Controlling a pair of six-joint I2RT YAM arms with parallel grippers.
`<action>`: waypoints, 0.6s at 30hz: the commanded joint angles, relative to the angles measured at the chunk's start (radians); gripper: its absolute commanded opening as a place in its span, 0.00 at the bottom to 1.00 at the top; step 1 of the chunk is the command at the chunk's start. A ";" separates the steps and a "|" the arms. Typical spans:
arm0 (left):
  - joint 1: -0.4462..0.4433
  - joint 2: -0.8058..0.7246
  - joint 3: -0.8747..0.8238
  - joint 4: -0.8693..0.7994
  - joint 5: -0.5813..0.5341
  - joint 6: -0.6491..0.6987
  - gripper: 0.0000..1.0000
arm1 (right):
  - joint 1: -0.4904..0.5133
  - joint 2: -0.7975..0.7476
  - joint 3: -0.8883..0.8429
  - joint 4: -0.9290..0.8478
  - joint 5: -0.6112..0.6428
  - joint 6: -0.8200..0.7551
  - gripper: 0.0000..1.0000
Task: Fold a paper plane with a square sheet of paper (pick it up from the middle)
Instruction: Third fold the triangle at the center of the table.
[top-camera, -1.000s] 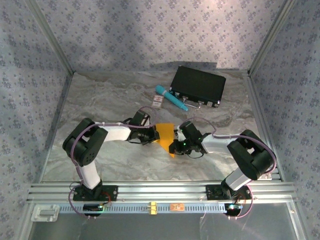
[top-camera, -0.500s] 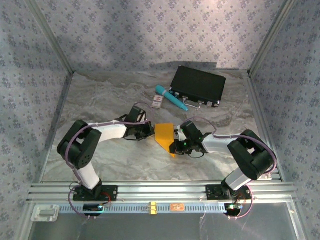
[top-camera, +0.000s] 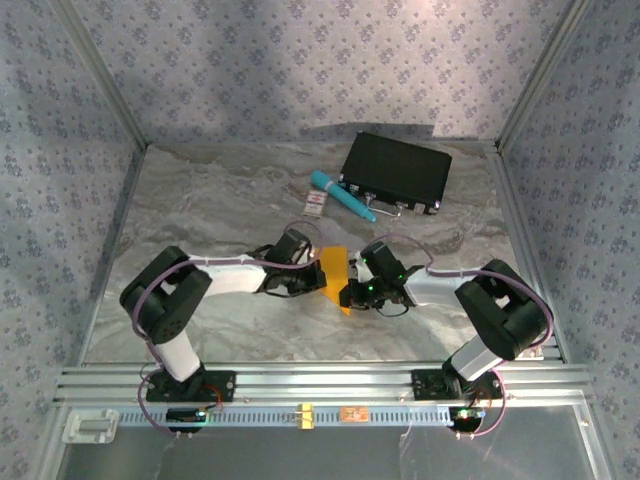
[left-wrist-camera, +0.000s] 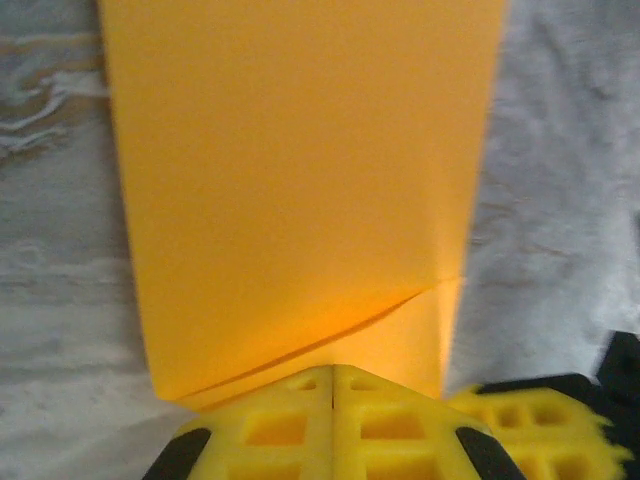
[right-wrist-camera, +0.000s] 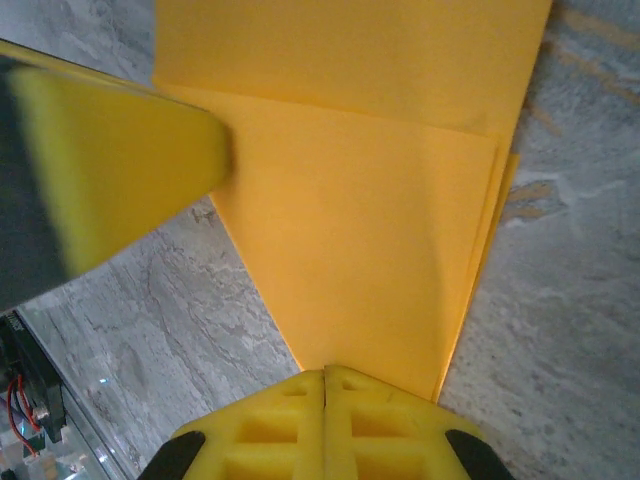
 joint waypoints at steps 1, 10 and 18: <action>0.015 0.029 -0.016 0.018 -0.025 -0.011 0.03 | -0.003 0.018 -0.044 -0.133 0.042 -0.013 0.00; 0.114 0.039 -0.034 0.016 0.006 0.050 0.05 | -0.002 0.023 -0.044 -0.130 0.038 -0.013 0.00; 0.167 0.036 -0.029 0.005 0.021 0.079 0.06 | -0.003 0.023 -0.045 -0.123 0.034 -0.014 0.00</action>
